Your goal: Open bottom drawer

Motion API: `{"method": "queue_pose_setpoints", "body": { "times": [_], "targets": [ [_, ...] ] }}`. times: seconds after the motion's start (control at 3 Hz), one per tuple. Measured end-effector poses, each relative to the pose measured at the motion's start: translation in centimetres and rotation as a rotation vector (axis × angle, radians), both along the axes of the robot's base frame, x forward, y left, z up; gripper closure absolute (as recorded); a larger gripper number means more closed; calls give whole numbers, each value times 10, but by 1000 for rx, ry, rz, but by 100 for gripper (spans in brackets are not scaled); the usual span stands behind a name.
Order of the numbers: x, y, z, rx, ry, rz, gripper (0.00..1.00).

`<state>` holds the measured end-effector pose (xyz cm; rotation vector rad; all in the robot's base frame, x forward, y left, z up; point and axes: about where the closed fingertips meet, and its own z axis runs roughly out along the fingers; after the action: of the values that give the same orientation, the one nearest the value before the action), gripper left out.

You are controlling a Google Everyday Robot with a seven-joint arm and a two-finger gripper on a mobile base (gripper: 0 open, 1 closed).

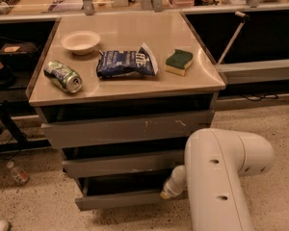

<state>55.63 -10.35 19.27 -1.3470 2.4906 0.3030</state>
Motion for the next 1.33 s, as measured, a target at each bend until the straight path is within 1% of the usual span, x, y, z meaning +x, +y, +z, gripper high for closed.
{"method": "queue_pose_setpoints", "body": {
  "times": [0.33,0.67,1.0,1.33],
  "targets": [
    [-27,-3,0,-16,40,0,100],
    [-27,-3,0,-17,40,0,100],
    [-45,-5,-2,-27,72,-5,100],
    [-70,-10,0,-40,101,-18,100]
  ]
}}
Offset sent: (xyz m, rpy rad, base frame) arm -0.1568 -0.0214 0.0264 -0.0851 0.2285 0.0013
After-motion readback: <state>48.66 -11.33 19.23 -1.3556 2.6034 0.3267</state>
